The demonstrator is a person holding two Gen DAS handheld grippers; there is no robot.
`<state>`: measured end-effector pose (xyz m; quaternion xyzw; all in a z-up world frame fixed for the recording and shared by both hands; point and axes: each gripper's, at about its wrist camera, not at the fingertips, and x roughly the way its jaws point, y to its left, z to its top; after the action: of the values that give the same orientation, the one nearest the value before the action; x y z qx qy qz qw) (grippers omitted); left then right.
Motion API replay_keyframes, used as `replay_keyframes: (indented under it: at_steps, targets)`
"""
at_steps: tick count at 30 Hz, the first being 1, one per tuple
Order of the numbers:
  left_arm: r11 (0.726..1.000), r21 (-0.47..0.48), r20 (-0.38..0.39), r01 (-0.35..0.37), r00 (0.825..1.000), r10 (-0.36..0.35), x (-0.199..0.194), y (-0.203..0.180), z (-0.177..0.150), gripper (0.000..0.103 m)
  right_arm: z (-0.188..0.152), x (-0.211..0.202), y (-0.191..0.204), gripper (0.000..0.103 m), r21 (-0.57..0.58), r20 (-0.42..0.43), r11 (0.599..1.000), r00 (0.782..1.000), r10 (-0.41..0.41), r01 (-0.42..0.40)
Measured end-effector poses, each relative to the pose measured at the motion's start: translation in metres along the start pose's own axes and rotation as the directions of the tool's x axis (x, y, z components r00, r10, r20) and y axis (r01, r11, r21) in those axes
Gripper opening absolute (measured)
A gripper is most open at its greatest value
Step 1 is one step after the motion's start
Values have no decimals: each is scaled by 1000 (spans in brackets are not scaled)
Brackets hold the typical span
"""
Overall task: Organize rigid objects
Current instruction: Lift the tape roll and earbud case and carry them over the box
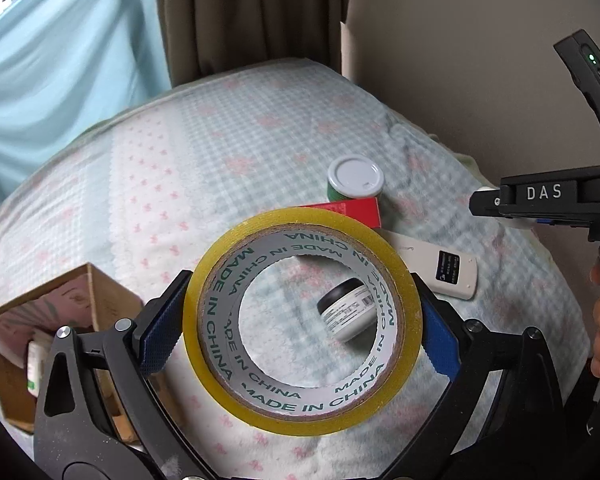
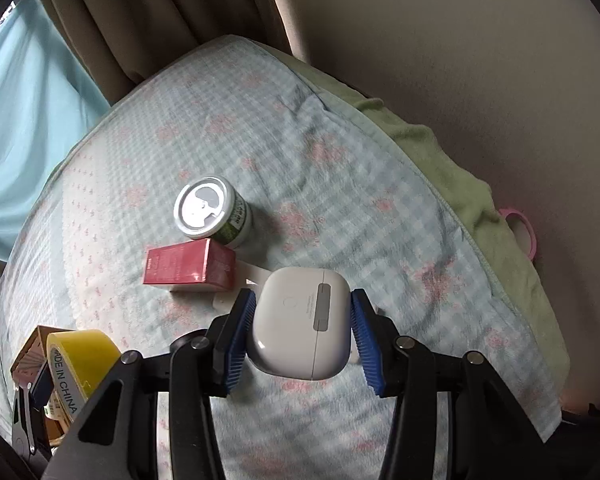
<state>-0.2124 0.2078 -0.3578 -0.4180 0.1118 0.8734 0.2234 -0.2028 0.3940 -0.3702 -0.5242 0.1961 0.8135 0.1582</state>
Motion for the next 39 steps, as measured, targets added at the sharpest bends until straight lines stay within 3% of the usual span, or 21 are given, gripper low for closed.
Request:
replay_keyframes:
  at_steps: [14,22,32,39]
  targets:
    - [977,-173,24,-122,991,128,-131,138,0,99,-26,-94,99,44,-144,73,985,992,101,-90]
    - [954,-236,5,-187,981,194,-192,229,-21,99,-53,-127,183,44,-287,78,947,981,176,-147]
    - [924,-302,-51,-236,971,232,-222,330,-62,99,-93,-131,276,44,-371,11,899,967,256,-234]
    - [926,-315,-106,-209,977,184,-191,376,-77,99,-117,-111,318,44,-411,-41,884,973,226,-222]
